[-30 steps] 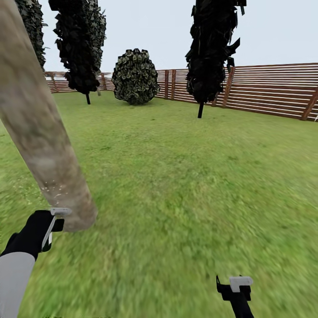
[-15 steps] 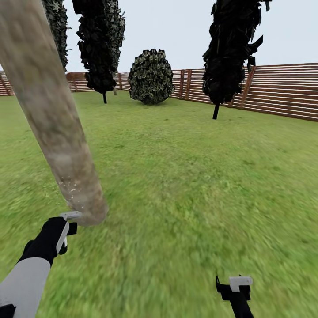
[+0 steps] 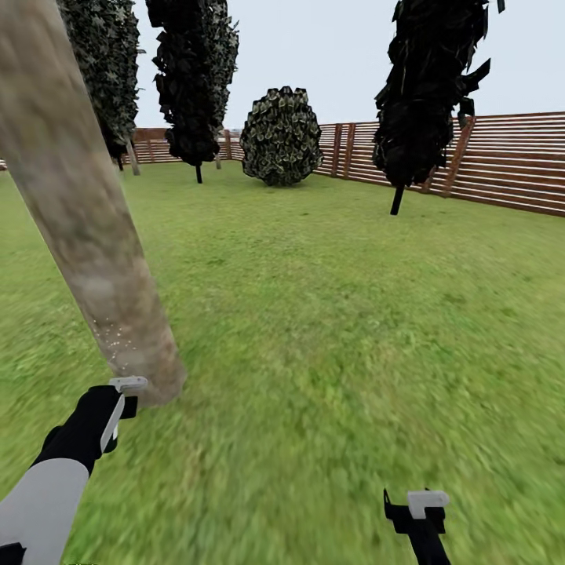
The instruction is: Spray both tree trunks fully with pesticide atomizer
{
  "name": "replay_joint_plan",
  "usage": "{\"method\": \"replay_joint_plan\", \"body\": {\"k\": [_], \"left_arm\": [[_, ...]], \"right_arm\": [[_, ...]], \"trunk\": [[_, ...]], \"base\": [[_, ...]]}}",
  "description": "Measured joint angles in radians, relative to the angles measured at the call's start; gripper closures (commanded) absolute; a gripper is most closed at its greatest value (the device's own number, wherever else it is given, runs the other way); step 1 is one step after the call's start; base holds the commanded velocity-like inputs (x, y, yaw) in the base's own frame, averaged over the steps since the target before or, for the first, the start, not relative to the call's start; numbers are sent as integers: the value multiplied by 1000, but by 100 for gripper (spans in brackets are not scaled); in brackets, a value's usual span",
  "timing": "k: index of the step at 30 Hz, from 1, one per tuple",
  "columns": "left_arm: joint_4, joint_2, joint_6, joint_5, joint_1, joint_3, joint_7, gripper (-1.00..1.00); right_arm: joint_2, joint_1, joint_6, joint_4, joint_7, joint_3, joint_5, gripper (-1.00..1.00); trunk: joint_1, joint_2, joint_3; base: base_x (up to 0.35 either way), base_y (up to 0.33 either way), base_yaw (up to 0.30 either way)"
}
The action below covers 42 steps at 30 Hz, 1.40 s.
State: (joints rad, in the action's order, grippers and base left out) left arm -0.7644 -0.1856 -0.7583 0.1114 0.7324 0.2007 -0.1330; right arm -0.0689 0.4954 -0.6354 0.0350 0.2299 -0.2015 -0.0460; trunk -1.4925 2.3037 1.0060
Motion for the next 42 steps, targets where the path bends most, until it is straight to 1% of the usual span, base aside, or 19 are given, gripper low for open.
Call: {"method": "replay_joint_plan", "body": {"k": [5,18,25,34,42], "left_arm": [[0,9,1,0,0,-4,0,100],[0,12,1,-1,0,-5,1,100],[0,10,1,-1,0,-2,1,100],[0,-1,1,1,0,5,-2,100],[1,-3,1,1,-9,6,-5,100]], "right_arm": [[0,0,0,0,-1,0,0,-100],[0,0,0,0,-1,0,0,-100],[0,0,0,0,-1,0,0,-100],[0,0,0,0,-2,0,0,-100],[0,0,0,0,-3,0,0,-100]], "trunk": [[0,0,0],[0,0,0],[0,0,0],[0,0,0],[0,0,0]], "base": [[102,-259,249],[27,-282,38],[107,-282,261],[141,-274,277],[161,-261,249]]}}
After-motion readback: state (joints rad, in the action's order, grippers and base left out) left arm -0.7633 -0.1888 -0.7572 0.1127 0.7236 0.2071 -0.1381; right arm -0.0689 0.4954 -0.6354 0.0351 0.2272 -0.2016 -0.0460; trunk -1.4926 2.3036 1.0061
